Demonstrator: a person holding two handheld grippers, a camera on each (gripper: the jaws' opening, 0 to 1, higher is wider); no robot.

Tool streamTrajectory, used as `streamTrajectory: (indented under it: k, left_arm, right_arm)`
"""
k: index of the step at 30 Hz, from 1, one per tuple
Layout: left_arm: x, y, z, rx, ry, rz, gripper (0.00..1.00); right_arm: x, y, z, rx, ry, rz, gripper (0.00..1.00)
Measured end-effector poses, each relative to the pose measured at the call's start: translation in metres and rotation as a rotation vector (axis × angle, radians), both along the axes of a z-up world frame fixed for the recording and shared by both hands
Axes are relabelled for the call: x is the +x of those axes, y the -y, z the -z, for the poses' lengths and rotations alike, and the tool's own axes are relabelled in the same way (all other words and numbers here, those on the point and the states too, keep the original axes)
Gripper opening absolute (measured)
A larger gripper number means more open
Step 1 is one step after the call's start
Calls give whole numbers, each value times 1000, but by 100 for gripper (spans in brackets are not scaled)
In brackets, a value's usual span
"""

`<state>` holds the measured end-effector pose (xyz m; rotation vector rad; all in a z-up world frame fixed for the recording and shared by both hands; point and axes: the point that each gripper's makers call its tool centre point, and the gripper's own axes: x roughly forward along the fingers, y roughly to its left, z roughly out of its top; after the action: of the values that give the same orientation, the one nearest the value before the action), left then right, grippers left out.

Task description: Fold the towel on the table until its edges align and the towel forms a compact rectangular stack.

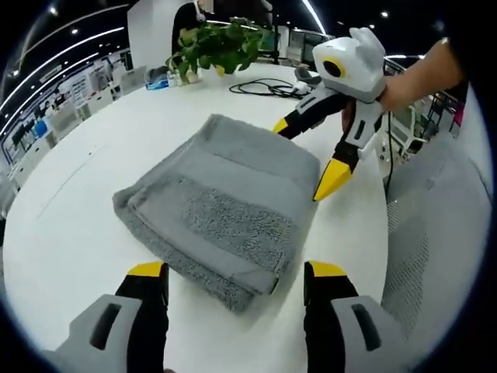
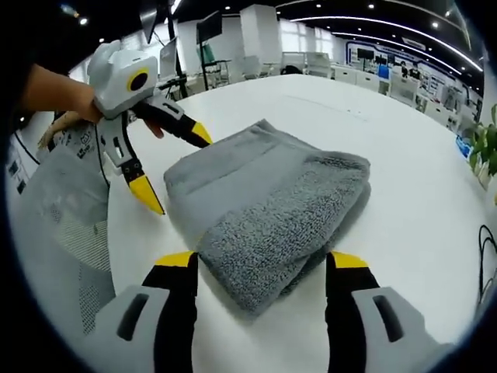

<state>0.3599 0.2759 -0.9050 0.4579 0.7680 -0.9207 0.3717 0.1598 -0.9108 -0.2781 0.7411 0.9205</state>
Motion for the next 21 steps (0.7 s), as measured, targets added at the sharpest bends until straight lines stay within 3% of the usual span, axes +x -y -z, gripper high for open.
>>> streamTrajectory:
  k: [9,21]
  left_arm:
    - [10,-1,6,15,-14,-23,65]
    - [31,-3,6,9,-21,-42,64]
  right_arm:
    - [9,-1,9,-18,-13,5,67]
    - [25,-3,7,-27,-8,13,67]
